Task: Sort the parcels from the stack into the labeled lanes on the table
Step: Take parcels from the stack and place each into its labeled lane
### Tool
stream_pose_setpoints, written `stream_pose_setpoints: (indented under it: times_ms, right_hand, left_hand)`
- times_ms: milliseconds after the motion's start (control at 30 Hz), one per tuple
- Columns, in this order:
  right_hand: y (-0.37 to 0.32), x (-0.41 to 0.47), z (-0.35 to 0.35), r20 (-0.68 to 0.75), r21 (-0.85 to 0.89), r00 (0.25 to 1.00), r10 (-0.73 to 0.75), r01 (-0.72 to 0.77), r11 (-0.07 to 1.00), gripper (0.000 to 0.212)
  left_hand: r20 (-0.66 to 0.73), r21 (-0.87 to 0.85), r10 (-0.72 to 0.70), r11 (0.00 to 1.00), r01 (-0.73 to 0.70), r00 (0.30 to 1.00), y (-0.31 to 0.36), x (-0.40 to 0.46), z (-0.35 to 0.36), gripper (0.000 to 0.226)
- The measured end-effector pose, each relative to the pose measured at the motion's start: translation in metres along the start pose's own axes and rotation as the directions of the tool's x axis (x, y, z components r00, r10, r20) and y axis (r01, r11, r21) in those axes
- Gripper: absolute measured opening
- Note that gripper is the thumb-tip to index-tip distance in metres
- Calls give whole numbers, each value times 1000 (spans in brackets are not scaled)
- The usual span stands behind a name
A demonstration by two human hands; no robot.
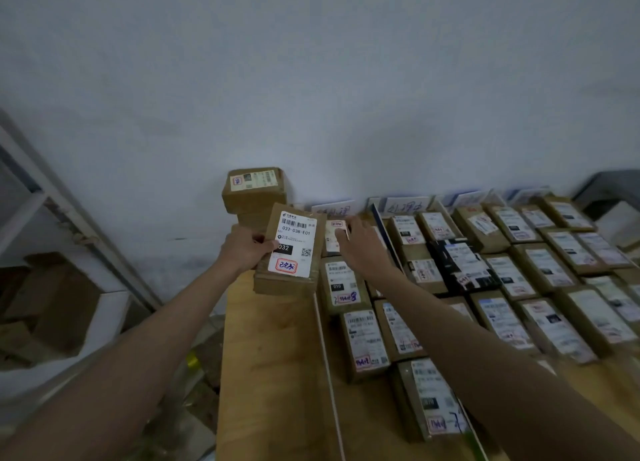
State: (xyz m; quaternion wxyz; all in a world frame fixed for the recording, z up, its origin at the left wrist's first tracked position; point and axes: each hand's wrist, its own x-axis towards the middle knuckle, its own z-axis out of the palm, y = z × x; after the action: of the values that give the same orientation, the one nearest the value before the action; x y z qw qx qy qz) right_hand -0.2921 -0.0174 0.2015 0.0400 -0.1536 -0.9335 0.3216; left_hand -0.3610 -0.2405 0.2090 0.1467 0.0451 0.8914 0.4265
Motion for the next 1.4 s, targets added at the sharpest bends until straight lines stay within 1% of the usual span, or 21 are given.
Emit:
stream_pose_setpoints:
  times_ms: [133, 233, 300, 433, 567, 700, 833, 967, 1200, 1300, 1400]
  right_hand:
    - [43, -44, -22, -110, -203, 993, -34, 11, 979, 45]
    - [79, -73, -42, -157, -315, 988, -9, -42, 948, 44]
    - [103, -91, -56, -185, -317, 982, 25, -84, 945, 45]
    - [151, -131, -83, -244, -317, 968, 62, -140, 938, 46]
    - [205, -181, -111, -254, -332, 963, 86, -171, 928, 46]
    - [261, -241, -143, -255, -331, 961, 108, -192, 924, 46]
    - [314, -301, -177, -257, -345, 957, 137, -223, 912, 41]
    - [357, -344, -205, -291, -344, 941, 175, -273, 898, 42]
    - [413, -374, -237, -346, -310, 909, 234, -346, 886, 45]
    - [441, -369, -250, -333, -307, 910, 246, -352, 884, 48]
    - [471, -353, -265, -312, -335, 916, 250, -353, 874, 48]
  left_hand:
    - [66, -41, 29, 999, -26, 997, 11, -15, 33, 27]
    - [115, 14, 35, 999, -37, 993, 28, -30, 62, 30]
    - [118, 52, 64, 996, -70, 991, 41, -42, 83, 31]
    - [143, 68, 116, 990, -127, 983, 63, -74, 130, 31]
    - [159, 123, 149, 978, -169, 976, 85, -117, 182, 31]
    - [164, 113, 126, 983, -145, 978, 101, -171, 241, 33]
    - [176, 120, 112, 984, -134, 978, 112, -223, 299, 33]
    - [217, 135, 83, 984, -114, 973, 128, -258, 346, 30]
    - [245, 133, 85, 984, -121, 966, 161, -282, 410, 27]
    - [265, 138, 113, 978, -153, 958, 178, -278, 439, 25]
    - [273, 141, 123, 976, -166, 954, 195, -264, 468, 29]
